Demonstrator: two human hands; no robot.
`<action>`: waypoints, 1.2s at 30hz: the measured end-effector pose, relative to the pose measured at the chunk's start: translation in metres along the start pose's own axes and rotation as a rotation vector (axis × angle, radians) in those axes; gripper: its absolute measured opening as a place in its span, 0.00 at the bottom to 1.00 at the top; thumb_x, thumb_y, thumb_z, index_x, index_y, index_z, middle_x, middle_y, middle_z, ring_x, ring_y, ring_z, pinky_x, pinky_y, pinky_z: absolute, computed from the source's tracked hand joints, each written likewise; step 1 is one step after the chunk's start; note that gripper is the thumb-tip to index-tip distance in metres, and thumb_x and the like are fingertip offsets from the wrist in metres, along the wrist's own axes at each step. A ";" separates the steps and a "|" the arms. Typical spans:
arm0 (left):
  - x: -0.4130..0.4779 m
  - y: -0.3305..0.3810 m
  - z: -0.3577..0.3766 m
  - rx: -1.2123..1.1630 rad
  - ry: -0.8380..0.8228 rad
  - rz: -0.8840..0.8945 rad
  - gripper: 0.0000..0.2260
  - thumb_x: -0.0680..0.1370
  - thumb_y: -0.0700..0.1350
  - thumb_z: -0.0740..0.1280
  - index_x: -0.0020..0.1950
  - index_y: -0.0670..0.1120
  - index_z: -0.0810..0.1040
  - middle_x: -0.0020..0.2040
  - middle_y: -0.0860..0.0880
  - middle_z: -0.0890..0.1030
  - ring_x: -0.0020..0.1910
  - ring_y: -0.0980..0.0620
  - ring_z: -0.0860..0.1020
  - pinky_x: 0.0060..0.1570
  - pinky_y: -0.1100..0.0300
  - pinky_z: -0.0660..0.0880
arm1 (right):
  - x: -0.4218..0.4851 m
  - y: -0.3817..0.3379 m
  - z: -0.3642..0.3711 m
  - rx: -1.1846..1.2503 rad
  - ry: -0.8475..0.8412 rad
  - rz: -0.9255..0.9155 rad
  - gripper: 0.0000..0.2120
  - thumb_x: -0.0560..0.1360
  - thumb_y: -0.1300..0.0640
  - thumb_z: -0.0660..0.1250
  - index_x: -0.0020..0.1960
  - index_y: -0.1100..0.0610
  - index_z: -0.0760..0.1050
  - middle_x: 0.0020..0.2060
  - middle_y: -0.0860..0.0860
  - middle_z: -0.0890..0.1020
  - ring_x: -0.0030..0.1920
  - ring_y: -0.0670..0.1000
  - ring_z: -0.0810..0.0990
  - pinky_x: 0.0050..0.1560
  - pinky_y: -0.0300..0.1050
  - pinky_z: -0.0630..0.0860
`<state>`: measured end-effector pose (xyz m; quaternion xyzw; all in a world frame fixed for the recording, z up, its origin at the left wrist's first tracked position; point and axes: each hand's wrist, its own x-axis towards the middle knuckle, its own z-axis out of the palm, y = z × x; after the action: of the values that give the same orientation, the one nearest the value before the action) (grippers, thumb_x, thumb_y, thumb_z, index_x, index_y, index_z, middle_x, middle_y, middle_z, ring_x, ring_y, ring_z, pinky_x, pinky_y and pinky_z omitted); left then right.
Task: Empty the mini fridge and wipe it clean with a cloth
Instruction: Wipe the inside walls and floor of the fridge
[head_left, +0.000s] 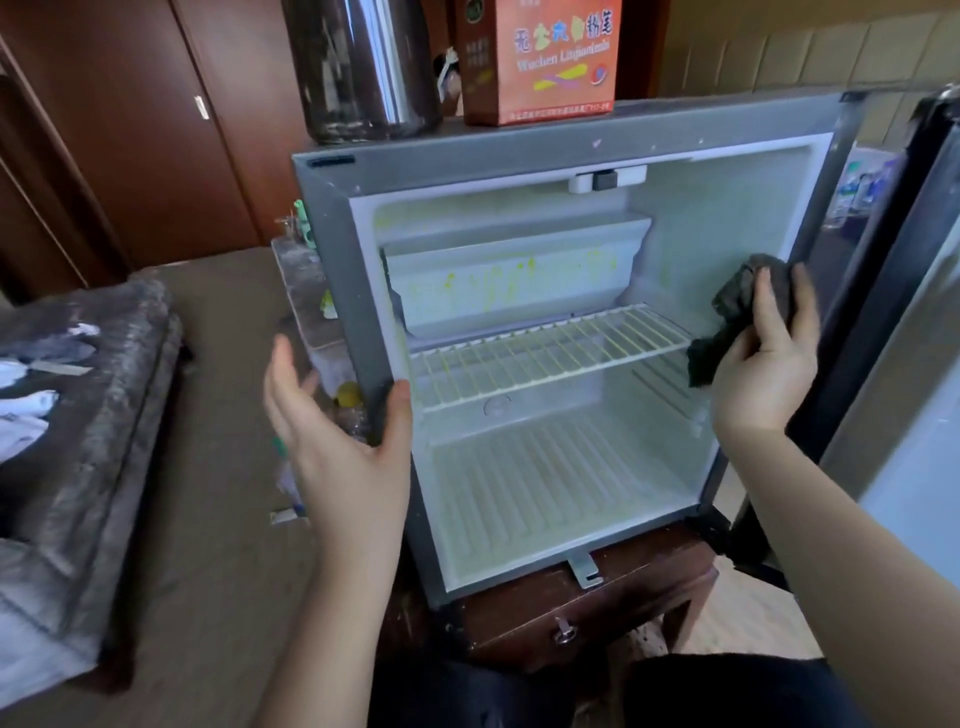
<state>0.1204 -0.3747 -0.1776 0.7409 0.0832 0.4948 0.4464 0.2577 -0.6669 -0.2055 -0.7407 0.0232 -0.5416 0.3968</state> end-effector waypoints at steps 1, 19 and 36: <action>-0.002 0.000 0.003 -0.022 -0.013 -0.042 0.33 0.75 0.44 0.72 0.75 0.44 0.61 0.70 0.52 0.68 0.64 0.56 0.73 0.58 0.61 0.74 | -0.009 0.006 -0.001 -0.020 -0.021 0.005 0.28 0.74 0.74 0.54 0.69 0.55 0.72 0.72 0.54 0.66 0.73 0.55 0.64 0.70 0.27 0.54; -0.015 -0.035 0.004 -0.344 -0.048 -0.303 0.13 0.74 0.38 0.73 0.52 0.53 0.77 0.50 0.59 0.81 0.49 0.66 0.80 0.49 0.72 0.74 | -0.167 -0.085 0.018 0.424 -0.866 0.370 0.22 0.70 0.72 0.68 0.53 0.47 0.82 0.47 0.38 0.82 0.50 0.38 0.78 0.51 0.31 0.70; -0.051 -0.091 0.003 -0.121 -0.263 -0.356 0.18 0.71 0.64 0.61 0.58 0.60 0.74 0.51 0.69 0.80 0.54 0.68 0.77 0.52 0.72 0.72 | -0.205 -0.059 0.075 0.206 -1.036 0.428 0.07 0.76 0.57 0.67 0.53 0.49 0.78 0.39 0.43 0.80 0.42 0.45 0.80 0.36 0.30 0.71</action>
<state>0.1268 -0.3516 -0.2794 0.7444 0.1239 0.3117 0.5774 0.2113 -0.4887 -0.3377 -0.8459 -0.0777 -0.0148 0.5274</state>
